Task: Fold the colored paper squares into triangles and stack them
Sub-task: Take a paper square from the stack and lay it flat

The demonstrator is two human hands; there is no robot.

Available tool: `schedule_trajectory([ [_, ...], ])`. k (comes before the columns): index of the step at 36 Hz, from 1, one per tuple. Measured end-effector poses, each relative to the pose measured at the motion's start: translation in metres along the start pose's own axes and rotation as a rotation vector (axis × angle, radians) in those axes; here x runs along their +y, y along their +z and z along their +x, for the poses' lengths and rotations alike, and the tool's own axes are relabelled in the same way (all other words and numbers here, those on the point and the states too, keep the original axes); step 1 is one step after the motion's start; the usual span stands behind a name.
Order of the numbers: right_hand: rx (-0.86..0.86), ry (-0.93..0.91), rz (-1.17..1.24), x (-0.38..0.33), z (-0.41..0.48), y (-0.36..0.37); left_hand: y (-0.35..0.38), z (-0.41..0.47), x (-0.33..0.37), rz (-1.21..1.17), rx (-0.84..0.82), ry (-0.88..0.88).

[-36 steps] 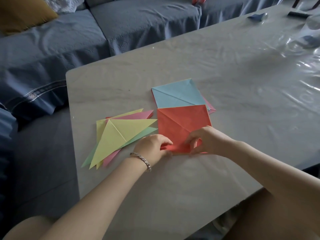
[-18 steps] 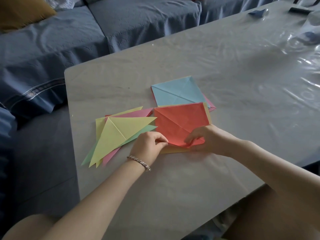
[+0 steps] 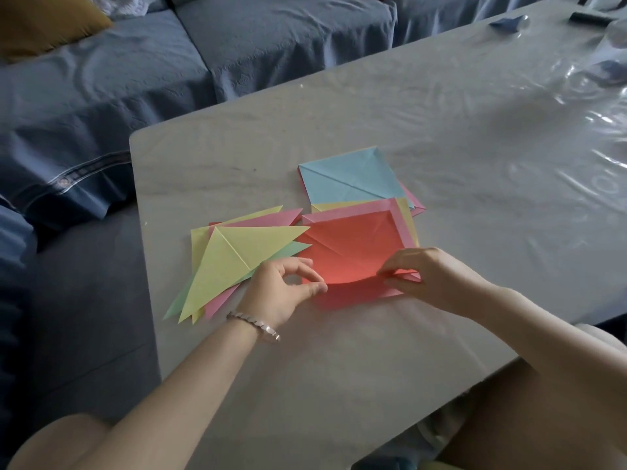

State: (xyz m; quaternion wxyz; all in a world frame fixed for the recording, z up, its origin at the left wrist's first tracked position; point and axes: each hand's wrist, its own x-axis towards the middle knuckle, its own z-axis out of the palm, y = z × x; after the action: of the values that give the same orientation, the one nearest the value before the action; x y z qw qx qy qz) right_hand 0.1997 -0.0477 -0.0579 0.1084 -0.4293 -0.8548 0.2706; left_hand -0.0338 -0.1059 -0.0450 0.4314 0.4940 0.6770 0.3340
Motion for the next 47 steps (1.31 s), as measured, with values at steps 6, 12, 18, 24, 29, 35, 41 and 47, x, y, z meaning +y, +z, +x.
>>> schedule_trajectory([
  [6, 0.151, -0.109, 0.032, 0.009, -0.028, 0.004, -0.006, -0.016, -0.016, -0.145, 0.069, -0.149],
  [12, 0.012, -0.278, 0.096, -0.008, -0.038, 0.004, -0.007, -0.002, -0.008, -0.355, 0.017, -0.356],
  [18, -0.121, -0.373, 0.035, -0.024, -0.041, 0.006, 0.006, 0.017, -0.001, -0.013, -0.068, -0.184],
  [24, -0.056, -0.281, 0.082, -0.019, -0.039, 0.008, 0.011, 0.013, 0.016, 0.257, -0.105, 0.164],
  [29, 0.062, -0.094, 0.301, -0.008, -0.038, 0.010, 0.005, 0.006, 0.012, 0.348, -0.102, 0.274],
  [35, 0.216, -0.083, 0.412, -0.028, -0.025, 0.012, 0.001, 0.004, 0.000, 0.476, -0.001, 0.220],
  [41, 0.108, -0.357, 0.313, -0.060, -0.022, 0.005, -0.010, 0.013, 0.004, -0.034, 0.108, -0.177],
  [47, 0.064, -0.146, 0.468, -0.056, -0.016, -0.002, -0.022, 0.013, 0.015, 0.022, 0.191, 0.036],
])
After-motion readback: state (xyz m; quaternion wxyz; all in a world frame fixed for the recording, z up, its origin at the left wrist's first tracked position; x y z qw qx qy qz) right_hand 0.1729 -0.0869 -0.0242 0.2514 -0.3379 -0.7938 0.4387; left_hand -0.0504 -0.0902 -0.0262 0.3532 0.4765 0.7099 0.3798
